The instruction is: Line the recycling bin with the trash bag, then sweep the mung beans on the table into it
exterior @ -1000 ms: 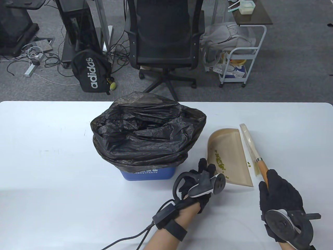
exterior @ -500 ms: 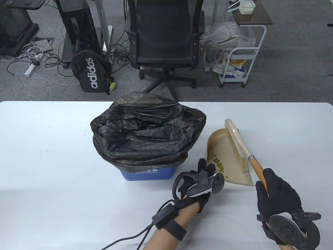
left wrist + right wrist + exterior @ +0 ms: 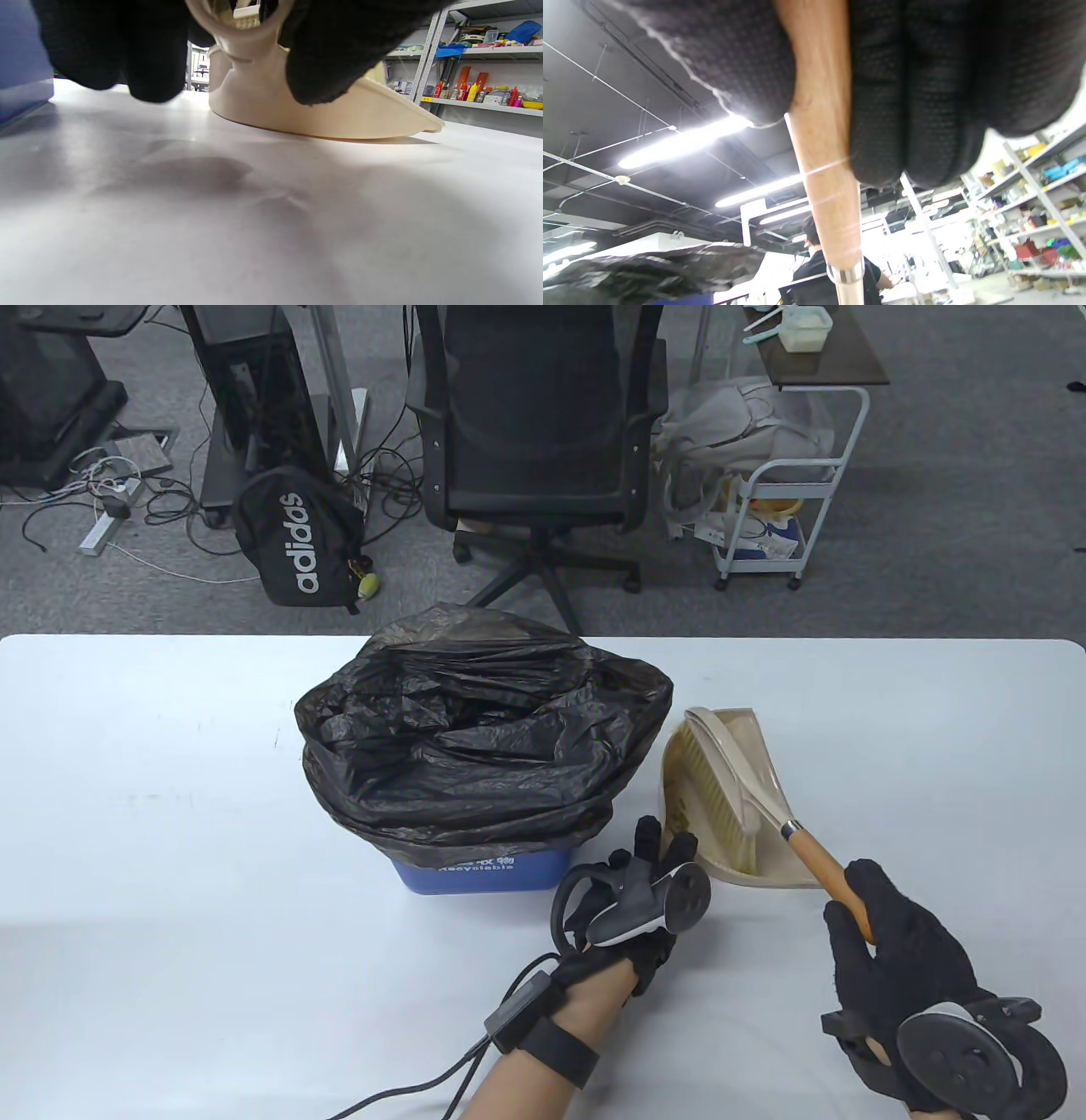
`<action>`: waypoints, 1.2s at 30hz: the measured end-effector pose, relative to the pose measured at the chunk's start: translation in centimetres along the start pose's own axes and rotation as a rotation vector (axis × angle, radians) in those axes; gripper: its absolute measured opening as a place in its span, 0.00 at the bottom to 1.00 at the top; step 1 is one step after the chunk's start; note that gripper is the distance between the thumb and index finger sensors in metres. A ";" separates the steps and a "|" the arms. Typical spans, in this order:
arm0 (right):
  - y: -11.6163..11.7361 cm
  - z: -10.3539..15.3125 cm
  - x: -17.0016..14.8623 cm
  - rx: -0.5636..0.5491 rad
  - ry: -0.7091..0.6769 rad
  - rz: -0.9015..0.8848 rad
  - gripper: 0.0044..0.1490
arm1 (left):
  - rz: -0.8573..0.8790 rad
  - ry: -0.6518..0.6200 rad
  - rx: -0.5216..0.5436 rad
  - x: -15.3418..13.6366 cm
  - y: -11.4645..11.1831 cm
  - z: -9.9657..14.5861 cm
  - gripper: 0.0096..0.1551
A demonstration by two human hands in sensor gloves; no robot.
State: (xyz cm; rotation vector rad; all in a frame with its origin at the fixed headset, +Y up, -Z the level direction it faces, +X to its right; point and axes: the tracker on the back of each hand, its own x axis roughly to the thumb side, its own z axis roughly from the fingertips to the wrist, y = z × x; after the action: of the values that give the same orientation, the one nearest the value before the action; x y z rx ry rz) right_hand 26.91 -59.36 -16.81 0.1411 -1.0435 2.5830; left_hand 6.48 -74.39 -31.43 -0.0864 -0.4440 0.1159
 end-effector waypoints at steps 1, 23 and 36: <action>0.0 -0.2 -0.2 -0.018 -0.003 0.033 0.34 | -0.010 0.007 0.004 -0.1 -0.1 0.0 0.46; 5.6 -1.7 -4.5 0.006 0.016 0.280 0.33 | 0.240 0.121 0.023 -1.8 -0.8 0.0 0.41; 5.2 -0.9 -5.1 0.014 0.024 0.244 0.34 | 0.356 0.174 0.047 -2.7 -0.5 0.8 0.41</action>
State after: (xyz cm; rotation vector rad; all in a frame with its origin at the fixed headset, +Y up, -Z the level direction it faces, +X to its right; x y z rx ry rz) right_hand 29.87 -63.66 -22.00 -0.0153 -1.0942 2.8014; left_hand 3.78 -75.21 -31.81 -0.1283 -0.2483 0.4655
